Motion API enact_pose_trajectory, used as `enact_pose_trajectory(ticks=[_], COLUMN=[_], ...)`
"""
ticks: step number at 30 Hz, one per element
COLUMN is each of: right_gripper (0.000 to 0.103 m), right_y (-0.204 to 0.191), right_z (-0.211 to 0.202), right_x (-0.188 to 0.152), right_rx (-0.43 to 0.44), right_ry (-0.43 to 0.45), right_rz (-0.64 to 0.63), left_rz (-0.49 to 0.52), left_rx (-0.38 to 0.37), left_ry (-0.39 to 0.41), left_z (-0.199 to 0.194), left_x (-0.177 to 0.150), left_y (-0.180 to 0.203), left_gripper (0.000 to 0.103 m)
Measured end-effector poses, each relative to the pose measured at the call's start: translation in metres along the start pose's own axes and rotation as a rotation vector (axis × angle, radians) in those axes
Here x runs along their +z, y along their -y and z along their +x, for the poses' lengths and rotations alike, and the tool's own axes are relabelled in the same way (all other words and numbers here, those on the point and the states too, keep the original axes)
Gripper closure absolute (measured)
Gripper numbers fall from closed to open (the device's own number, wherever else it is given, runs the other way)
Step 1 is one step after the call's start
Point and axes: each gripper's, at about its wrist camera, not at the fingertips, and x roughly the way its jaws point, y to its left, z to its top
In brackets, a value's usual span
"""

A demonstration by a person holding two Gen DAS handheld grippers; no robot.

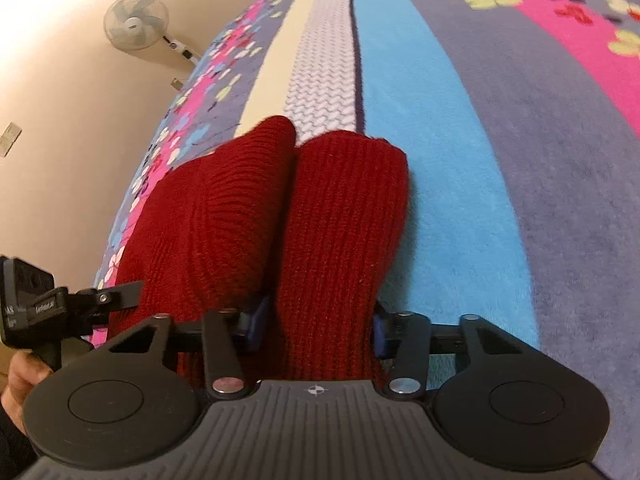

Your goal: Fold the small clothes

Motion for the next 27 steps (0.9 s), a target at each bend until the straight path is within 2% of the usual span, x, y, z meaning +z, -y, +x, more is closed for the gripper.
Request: enact_pose_trajectory(ticks=[3, 4, 7, 10, 12, 14, 16, 17, 18, 19, 21, 23, 24, 25, 26, 27], right_gripper=[0.061, 0.062, 0.07, 0.072, 0.07, 0.063, 0.062, 0.062, 0.062, 0.062, 0.062, 0.055, 0.045, 0.041, 0.041, 0.046], right_y=[-0.004, -0.005, -0.016, -0.035, -0.049, -0.054, -0.054, -0.054, -0.054, -0.055, -0.064, -0.074, -0.077, -0.078, -0.082, -0.086], right_z=[-0.001, 0.0, 0.003, 0.002, 0.0, 0.006, 0.016, 0.016, 0.011, 0.002, -0.02, -0.032, -0.032, -0.027, -0.016, 0.001], right_x=[0.004, 0.006, 0.014, 0.022, 0.026, 0.031, 0.034, 0.035, 0.036, 0.037, 0.035, 0.029, 0.025, 0.022, 0.017, 0.011], right_rx=[0.005, 0.009, 0.053, 0.134, 0.145, 0.103, -0.014, -0.073, -0.1, -0.074, -0.006, 0.046, 0.087, 0.107, 0.083, -0.002], right_ry=[0.02, 0.026, 0.08, 0.184, 0.269, 0.297, 0.28, 0.286, 0.308, 0.342, 0.416, 0.425, 0.379, 0.319, 0.23, 0.134], right_rz=[-0.021, -0.027, -0.052, -0.075, -0.108, -0.106, -0.099, -0.096, -0.099, -0.107, -0.162, -0.229, -0.251, -0.268, -0.304, -0.367], left_rz=[0.081, 0.112, 0.22, 0.294, 0.3, 0.278, 0.302, 0.338, 0.367, 0.389, 0.418, 0.474, 0.503, 0.524, 0.549, 0.593], left_rx=[0.008, 0.018, 0.071, 0.089, 0.109, 0.188, 0.318, 0.362, 0.372, 0.344, 0.272, 0.24, 0.259, 0.297, 0.355, 0.398], left_ry=[0.047, 0.073, 0.175, 0.309, 0.381, 0.393, 0.38, 0.41, 0.443, 0.467, 0.461, 0.387, 0.323, 0.24, 0.155, 0.165], left_z=[-0.012, -0.017, -0.034, -0.056, -0.066, -0.066, -0.063, -0.067, -0.075, -0.085, -0.1, -0.098, -0.088, -0.071, -0.052, -0.045], left_x=[0.008, 0.01, 0.016, 0.024, 0.029, 0.033, 0.032, 0.028, 0.024, 0.02, 0.013, 0.003, -0.003, -0.009, -0.017, -0.028], left_y=[0.011, 0.015, 0.028, 0.033, 0.028, 0.022, 0.02, 0.025, 0.03, 0.035, 0.042, 0.05, 0.051, 0.051, 0.049, 0.051], left_gripper=[0.034, 0.036, 0.038, 0.038, 0.03, 0.024, 0.025, 0.026, 0.026, 0.026, 0.026, 0.026, 0.028, 0.032, 0.035, 0.034])
